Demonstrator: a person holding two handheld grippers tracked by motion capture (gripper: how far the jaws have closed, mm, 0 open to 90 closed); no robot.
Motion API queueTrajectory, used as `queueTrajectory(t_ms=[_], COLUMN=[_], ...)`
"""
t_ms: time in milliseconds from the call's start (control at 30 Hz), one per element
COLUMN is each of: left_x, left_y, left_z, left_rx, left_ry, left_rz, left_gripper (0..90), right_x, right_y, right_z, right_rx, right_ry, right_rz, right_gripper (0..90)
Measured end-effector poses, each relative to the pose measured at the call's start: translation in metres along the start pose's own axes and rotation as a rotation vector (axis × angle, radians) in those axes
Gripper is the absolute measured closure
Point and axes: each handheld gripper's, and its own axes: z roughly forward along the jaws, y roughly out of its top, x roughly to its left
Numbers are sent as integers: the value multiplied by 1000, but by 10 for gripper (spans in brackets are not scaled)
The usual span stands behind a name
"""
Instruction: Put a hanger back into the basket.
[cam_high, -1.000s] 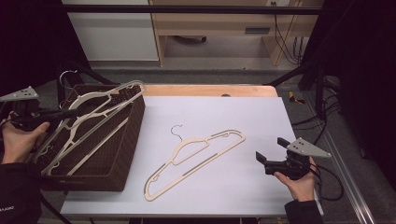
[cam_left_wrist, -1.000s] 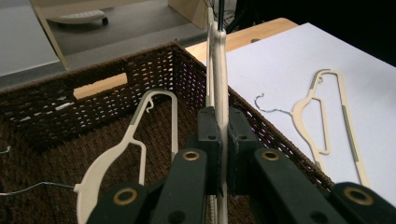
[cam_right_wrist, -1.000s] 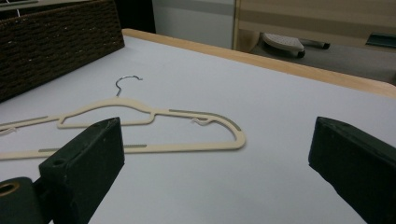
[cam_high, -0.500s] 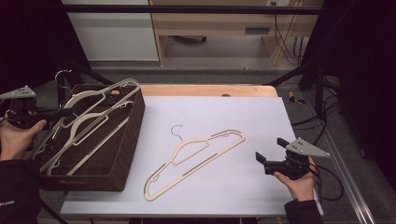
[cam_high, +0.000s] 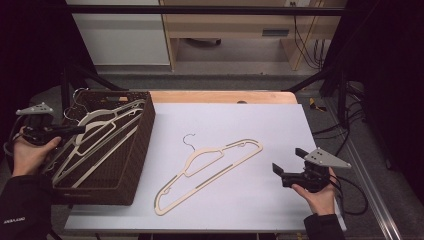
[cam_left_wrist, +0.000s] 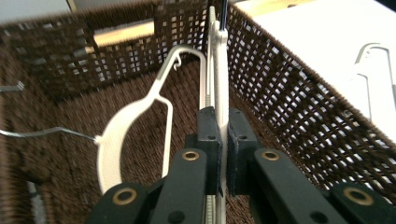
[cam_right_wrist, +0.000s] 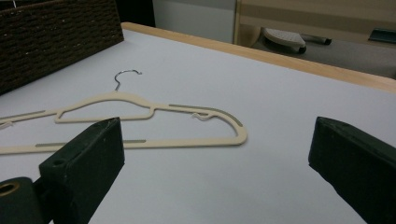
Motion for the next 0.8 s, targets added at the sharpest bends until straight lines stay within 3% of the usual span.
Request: queueTrajectory(t_ms=[167, 233, 433, 500, 600, 800], left_x=[0, 2, 4, 6, 7, -3], left_y=[-12, -16, -23, -26, -32, -37], left_z=[16, 20, 19, 17, 11, -3], left_rx=[65, 95, 163, 159, 126, 38], left_ry=[43, 80, 153, 192, 211, 195], left_rz=[-24, -40, -97, -112, -142, -133], left_gripper=[853, 845, 815, 779, 760, 711], right_x=[0, 1, 2, 2, 2, 3], right_y=[0, 0, 1, 1, 2, 3], right_z=[-1, 0, 0, 0, 0, 3], right_rx=[-2, 0, -3, -4, -2, -1], right_ry=[0, 2, 4, 6, 10, 12], right_rz=[0, -4, -7, -7, -8, -11], right_gripper=[39, 39, 39, 39, 39, 39])
